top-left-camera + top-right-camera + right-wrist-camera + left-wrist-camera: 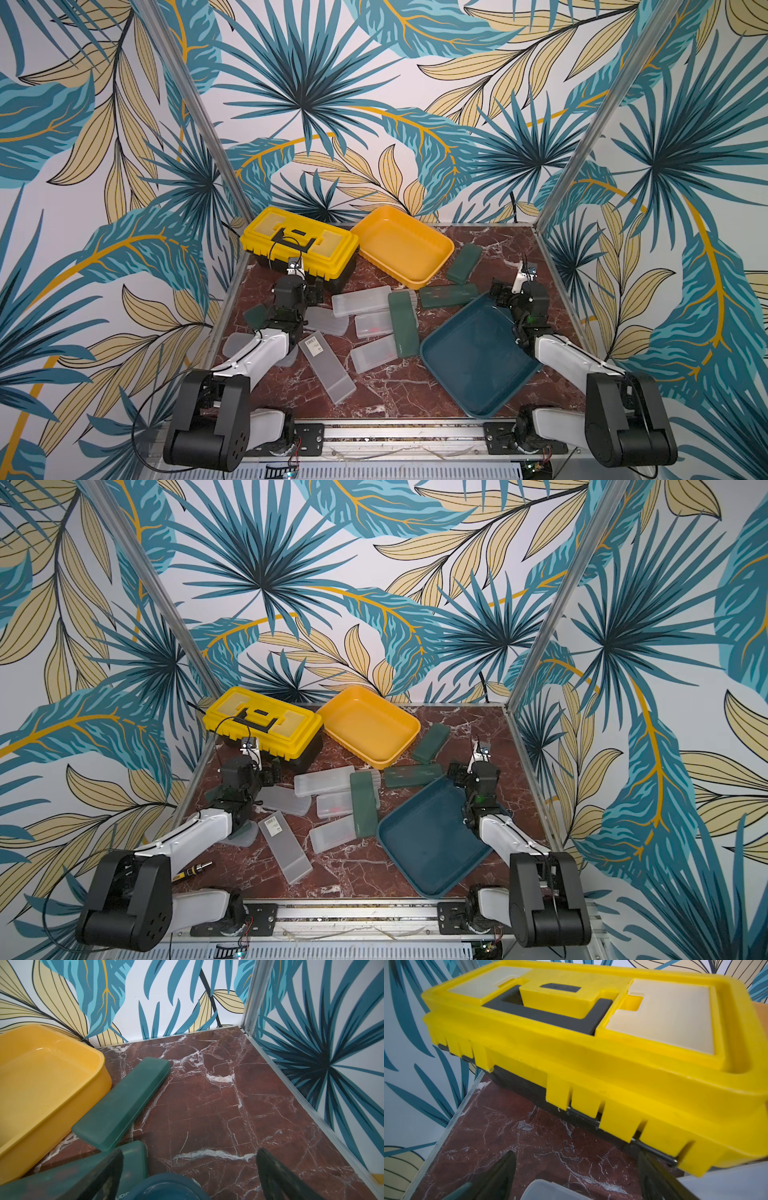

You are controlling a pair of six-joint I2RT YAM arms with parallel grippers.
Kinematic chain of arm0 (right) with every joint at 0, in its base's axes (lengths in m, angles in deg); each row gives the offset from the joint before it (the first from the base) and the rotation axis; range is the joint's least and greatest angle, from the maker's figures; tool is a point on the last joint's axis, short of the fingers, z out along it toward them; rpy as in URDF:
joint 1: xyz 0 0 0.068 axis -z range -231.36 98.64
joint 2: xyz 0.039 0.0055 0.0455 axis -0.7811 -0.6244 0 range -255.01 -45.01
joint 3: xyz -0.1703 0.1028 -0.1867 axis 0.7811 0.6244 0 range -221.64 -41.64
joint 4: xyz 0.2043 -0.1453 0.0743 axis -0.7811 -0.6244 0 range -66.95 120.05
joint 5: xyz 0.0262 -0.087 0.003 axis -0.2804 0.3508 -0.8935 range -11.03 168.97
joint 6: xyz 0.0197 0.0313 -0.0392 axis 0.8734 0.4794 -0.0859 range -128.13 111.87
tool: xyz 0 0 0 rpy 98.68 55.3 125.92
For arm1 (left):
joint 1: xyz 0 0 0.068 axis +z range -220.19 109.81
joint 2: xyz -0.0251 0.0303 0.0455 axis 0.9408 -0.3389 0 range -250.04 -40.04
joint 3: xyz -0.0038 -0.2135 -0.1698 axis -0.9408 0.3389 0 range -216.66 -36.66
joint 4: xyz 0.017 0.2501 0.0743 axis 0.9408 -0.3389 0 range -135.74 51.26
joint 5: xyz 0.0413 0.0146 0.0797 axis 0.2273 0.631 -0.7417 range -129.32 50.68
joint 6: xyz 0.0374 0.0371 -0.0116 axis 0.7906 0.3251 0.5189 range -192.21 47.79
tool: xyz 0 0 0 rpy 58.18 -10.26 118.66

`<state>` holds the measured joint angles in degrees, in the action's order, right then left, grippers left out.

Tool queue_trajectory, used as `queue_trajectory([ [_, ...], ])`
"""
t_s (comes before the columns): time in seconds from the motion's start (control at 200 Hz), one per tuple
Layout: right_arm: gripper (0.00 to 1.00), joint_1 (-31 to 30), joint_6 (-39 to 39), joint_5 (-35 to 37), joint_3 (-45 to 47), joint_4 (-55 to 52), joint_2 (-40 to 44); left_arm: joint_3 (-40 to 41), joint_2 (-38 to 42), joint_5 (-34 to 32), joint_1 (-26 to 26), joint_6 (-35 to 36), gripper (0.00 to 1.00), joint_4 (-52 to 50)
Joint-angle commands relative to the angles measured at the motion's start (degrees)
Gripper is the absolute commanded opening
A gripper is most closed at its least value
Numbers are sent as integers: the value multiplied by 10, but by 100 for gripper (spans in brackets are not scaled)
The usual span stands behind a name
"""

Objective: Place the pencil cases by color into the storage box
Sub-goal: Move the distractor to the corner of the board.

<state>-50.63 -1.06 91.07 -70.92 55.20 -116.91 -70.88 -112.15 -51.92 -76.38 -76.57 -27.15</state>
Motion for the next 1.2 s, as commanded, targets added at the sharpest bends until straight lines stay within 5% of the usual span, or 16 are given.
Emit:
queue_trajectory([
  [0.0,99,-2,50,35,-34,-123,18,-54,26,-27,-8,-41,91,-136],
  [0.31,99,-14,119,13,-86,-282,93,-125,102,18,-14,-150,89,-360],
  [0.696,99,-82,65,-5,-12,-162,188,-88,214,80,-33,-172,89,-268],
  [0.881,99,-105,51,0,0,-172,243,-81,205,73,-39,-187,88,-221],
  [1.197,99,-114,51,-12,-2,-181,260,-64,193,154,-60,-177,87,-173],
])
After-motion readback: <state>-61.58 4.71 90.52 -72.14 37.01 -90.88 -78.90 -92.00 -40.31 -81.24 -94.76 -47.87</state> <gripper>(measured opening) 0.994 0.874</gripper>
